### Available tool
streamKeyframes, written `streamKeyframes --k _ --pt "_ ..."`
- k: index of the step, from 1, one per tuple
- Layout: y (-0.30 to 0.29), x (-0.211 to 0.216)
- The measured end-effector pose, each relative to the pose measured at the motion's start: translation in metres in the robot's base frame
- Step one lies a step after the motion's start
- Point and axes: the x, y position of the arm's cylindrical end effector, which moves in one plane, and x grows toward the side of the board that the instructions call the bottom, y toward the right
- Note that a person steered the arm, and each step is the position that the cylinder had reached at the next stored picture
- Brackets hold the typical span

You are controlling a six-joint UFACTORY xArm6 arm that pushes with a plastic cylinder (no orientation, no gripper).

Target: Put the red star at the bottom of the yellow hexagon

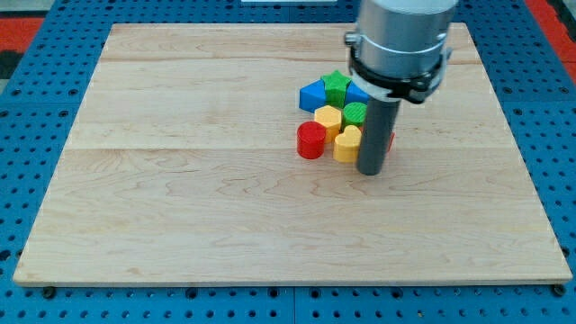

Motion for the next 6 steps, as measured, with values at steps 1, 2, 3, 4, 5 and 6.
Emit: streamKeyframes --k 1,2,3,4,5,6 --pt "0.021 0.011" --pt "0.035 0.018" --pt "0.053 -0.008" --pt "0.056 -0.026" --pt "0.033 -0.027" --pt "0.005 -0.018"
